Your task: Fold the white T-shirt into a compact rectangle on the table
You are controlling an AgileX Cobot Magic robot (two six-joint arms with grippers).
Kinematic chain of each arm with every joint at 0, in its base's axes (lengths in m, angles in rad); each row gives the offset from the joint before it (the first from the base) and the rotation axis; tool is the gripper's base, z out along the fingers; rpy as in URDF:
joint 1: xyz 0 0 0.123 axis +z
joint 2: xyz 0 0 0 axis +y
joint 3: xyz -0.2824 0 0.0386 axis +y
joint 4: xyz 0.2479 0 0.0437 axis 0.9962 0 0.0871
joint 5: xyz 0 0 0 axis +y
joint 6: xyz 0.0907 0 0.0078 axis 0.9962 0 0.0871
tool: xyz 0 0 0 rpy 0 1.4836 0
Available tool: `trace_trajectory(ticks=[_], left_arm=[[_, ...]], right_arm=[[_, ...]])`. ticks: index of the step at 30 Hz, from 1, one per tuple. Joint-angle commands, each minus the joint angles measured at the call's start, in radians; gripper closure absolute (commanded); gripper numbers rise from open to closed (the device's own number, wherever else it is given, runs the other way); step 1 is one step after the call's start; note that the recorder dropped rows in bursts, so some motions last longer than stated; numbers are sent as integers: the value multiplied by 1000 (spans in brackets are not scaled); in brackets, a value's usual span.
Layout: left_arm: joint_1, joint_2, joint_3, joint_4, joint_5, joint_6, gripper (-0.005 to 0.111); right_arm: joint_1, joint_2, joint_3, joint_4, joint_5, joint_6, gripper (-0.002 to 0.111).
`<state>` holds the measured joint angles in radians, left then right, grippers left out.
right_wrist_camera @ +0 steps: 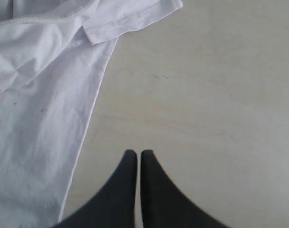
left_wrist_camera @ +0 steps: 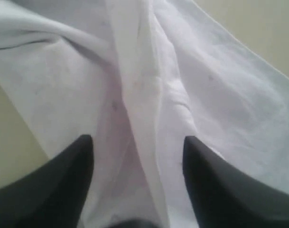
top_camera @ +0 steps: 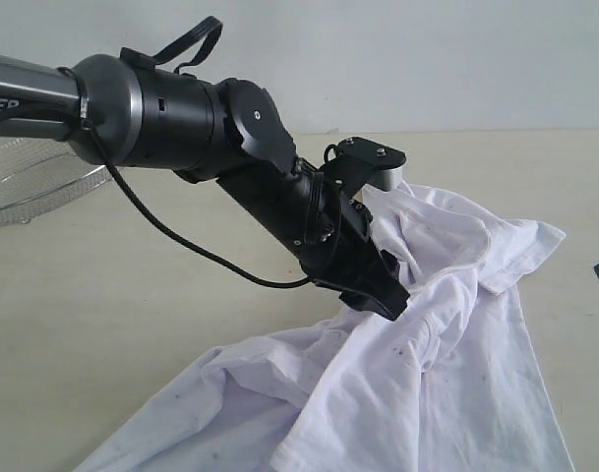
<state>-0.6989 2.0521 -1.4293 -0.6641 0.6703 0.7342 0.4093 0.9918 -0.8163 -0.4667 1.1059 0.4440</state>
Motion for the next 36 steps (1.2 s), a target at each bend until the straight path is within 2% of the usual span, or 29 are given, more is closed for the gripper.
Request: trace_trajectory(ticks=[1, 5, 7, 9, 12, 13, 15, 20, 22, 32, 36], left_arm=[[-10, 4, -5, -11, 22, 12, 52], [-31, 45, -12, -20, -23, 15, 52], [-34, 58, -21, -26, -36, 15, 57], [-34, 63, -34, -26, -58, 15, 69], [-29, 60, -66, -21, -73, 15, 97], [-24, 53, -80, -3, -73, 15, 102], [-19, 40, -106, 49, -73, -22, 102], [16, 22, -148, 354, -57, -207, 102], [42, 22, -150, 426, -46, -257, 102], [190, 20, -150, 532, -36, -256, 102], [225, 20, -166, 538, -17, -256, 102]], right_arm=[[-1, -5, -3, -4, -6, -5, 109], [-1, -5, -3, 4, -6, -4, 109], [-1, -5, -3, 8, -6, -4, 109], [-1, -5, -3, 15, -4, -4, 109], [-1, -5, -3, 25, -2, -4, 109], [-1, -5, -3, 27, -2, -4, 109], [-1, -5, -3, 32, 2, -4, 109], [-1, -5, -3, 33, 16, -6, 109], [-1, -5, -3, 33, 18, -8, 109], [-1, -5, -3, 33, 1, -2, 109], [-1, -5, -3, 33, -22, -2, 109]])
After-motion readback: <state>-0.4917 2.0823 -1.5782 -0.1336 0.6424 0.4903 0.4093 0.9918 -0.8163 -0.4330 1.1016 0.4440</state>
